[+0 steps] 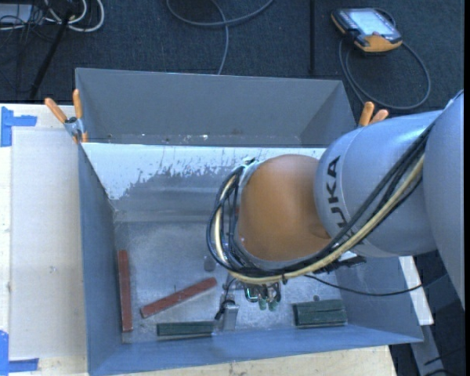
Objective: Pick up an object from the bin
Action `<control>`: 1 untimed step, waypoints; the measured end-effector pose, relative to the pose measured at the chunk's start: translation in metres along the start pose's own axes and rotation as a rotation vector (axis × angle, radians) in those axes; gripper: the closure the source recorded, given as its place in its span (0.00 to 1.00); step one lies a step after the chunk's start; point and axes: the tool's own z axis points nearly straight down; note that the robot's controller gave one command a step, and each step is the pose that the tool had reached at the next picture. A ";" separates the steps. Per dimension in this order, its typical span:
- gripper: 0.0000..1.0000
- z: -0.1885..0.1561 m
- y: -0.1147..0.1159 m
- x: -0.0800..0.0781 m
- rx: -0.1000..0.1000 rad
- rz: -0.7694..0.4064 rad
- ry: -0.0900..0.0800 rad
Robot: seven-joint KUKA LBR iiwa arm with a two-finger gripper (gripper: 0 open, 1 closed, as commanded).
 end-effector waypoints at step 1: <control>0.00 -0.004 -0.001 -0.002 -0.001 0.004 -0.007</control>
Offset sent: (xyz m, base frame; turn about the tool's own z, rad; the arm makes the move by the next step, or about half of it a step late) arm 0.0343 0.0550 -0.0751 -0.1012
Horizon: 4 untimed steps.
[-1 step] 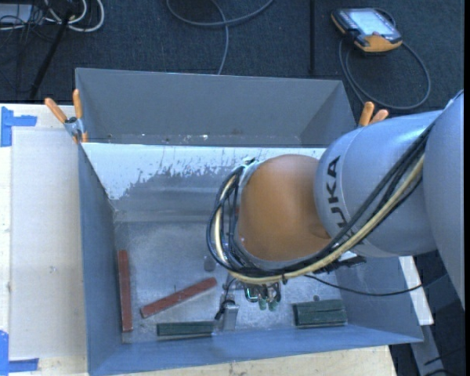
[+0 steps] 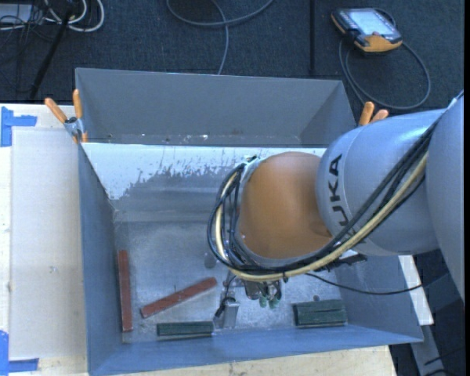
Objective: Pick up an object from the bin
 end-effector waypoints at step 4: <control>0.00 0.082 0.044 -0.025 0.001 -0.150 0.003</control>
Offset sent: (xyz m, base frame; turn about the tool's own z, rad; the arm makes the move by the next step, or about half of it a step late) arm 0.0368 0.0516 -0.0175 -0.1602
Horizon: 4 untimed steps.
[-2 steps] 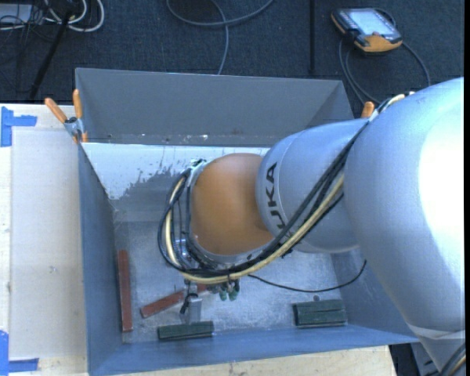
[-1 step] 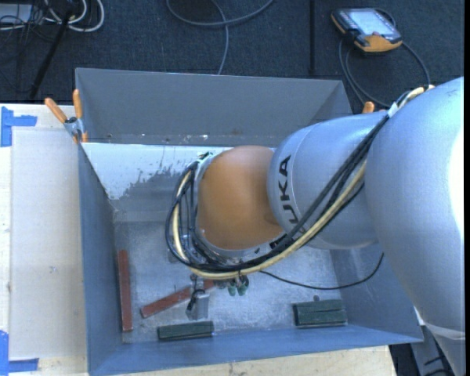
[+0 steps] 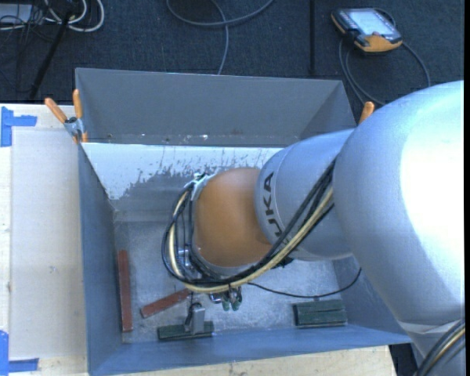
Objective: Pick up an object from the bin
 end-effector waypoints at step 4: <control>1.00 -0.014 -0.010 -0.015 0.000 -0.179 0.001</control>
Offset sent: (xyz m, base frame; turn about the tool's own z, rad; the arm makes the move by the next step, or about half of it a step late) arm 0.0000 0.0000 0.0000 0.0000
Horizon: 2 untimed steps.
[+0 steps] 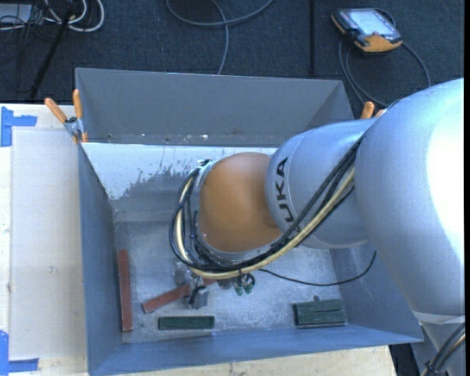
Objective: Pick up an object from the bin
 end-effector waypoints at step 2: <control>1.00 -0.043 0.001 -0.001 0.001 0.000 -0.006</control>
Offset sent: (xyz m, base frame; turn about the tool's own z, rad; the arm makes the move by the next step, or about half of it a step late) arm 0.0001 0.0000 0.0763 0.0000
